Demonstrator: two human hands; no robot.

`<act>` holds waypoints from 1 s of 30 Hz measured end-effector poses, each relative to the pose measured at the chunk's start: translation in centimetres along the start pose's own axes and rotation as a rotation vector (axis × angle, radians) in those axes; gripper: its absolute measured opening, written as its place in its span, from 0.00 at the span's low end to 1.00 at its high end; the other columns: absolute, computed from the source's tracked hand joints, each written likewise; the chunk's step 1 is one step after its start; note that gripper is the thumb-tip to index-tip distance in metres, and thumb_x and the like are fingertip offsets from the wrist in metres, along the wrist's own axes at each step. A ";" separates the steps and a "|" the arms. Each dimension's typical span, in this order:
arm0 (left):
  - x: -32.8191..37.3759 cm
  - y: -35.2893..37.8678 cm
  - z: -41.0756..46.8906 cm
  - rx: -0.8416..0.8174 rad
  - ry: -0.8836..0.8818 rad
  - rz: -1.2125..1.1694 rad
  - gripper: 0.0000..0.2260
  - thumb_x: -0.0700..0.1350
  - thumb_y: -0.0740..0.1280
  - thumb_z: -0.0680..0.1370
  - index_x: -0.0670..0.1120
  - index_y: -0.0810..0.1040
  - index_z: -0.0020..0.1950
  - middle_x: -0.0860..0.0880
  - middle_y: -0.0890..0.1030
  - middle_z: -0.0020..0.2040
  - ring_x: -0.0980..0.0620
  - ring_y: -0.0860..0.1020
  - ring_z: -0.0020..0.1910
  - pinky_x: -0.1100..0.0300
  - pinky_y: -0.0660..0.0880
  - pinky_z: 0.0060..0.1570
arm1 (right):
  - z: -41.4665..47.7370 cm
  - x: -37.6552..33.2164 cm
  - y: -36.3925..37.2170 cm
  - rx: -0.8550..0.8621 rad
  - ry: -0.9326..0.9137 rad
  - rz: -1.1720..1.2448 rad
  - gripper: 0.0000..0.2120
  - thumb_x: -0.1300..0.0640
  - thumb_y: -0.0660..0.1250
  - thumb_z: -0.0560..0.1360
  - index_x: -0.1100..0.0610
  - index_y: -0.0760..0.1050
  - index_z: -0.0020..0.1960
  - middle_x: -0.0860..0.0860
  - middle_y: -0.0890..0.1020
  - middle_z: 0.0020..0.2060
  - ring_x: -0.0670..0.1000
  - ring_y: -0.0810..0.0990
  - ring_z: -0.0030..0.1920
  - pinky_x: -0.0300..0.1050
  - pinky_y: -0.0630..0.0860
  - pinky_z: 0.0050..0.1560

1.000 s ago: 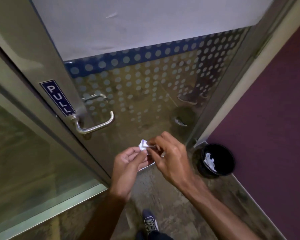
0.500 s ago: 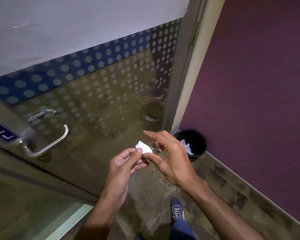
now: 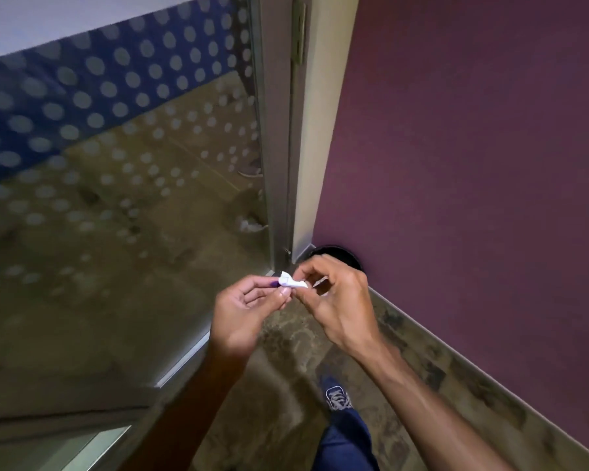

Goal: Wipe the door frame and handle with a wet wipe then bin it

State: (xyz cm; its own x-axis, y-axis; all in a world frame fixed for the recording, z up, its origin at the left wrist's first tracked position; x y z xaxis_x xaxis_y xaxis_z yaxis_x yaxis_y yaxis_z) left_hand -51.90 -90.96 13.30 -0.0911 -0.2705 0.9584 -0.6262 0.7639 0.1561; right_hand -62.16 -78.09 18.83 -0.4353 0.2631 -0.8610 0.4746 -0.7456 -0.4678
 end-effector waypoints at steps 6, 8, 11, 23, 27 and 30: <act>-4.0 8.6 10.9 0.097 0.071 0.359 0.10 0.42 0.80 0.76 0.56 0.85 0.42 0.59 0.86 0.35 0.62 0.84 0.37 0.66 0.79 0.42 | 7.7 12.1 -4.0 0.038 0.047 -0.034 0.06 0.55 0.77 0.76 0.50 0.82 0.42 0.47 0.83 0.36 0.50 0.82 0.37 0.50 0.80 0.39; -6.3 11.2 14.0 0.119 0.100 0.486 0.08 0.41 0.77 0.78 0.54 0.85 0.45 0.59 0.86 0.39 0.70 0.81 0.39 0.78 0.72 0.46 | 9.5 16.7 -4.6 0.049 0.138 -0.001 0.10 0.53 0.76 0.77 0.41 0.81 0.41 0.42 0.84 0.36 0.45 0.83 0.38 0.45 0.81 0.43; -10.3 14.3 18.0 0.155 0.119 0.707 0.09 0.46 0.73 0.82 0.47 0.85 0.61 0.48 0.87 0.56 0.57 0.83 0.53 0.81 0.68 0.50 | 11.8 23.7 -4.7 0.038 0.213 -0.044 0.06 0.50 0.72 0.77 0.43 0.80 0.42 0.41 0.83 0.35 0.45 0.82 0.39 0.45 0.81 0.47; -30.7 15.7 31.0 0.016 0.298 1.510 0.31 0.60 0.49 0.87 0.45 0.53 0.87 0.41 0.54 0.87 0.42 0.50 0.87 0.36 0.56 0.83 | 16.6 50.4 1.4 -0.012 0.289 -0.289 0.05 0.59 0.74 0.77 0.57 0.79 0.44 0.53 0.83 0.38 0.54 0.82 0.39 0.50 0.78 0.41; -36.4 14.8 33.7 0.028 0.337 1.608 0.31 0.61 0.45 0.87 0.49 0.45 0.88 0.43 0.47 0.88 0.45 0.44 0.87 0.38 0.48 0.85 | 17.2 56.8 4.6 -0.087 0.272 -0.394 0.02 0.64 0.73 0.76 0.63 0.81 0.46 0.59 0.83 0.42 0.61 0.81 0.44 0.54 0.77 0.43; -39.5 14.2 35.3 0.019 0.330 1.635 0.31 0.62 0.44 0.87 0.50 0.45 0.88 0.44 0.43 0.88 0.44 0.43 0.87 0.39 0.45 0.85 | 17.1 60.9 7.2 -0.167 0.304 -0.420 0.03 0.66 0.70 0.77 0.66 0.80 0.49 0.62 0.82 0.46 0.63 0.81 0.48 0.59 0.77 0.47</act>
State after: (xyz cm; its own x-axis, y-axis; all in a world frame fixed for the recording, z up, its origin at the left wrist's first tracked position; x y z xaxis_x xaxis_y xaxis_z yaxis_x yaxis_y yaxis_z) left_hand -84.53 -90.14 -30.83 -0.4605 0.8816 0.1038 -0.0505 0.0907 -0.9946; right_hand -98.35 -77.90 -33.56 -0.3841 0.7011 -0.6009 0.4339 -0.4374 -0.7877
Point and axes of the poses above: each hand's wrist, its own z-axis towards the middle knuckle, its own y-axis out of the palm, x = y × z, the point moved 5 cm from there along z, towards the middle knuckle
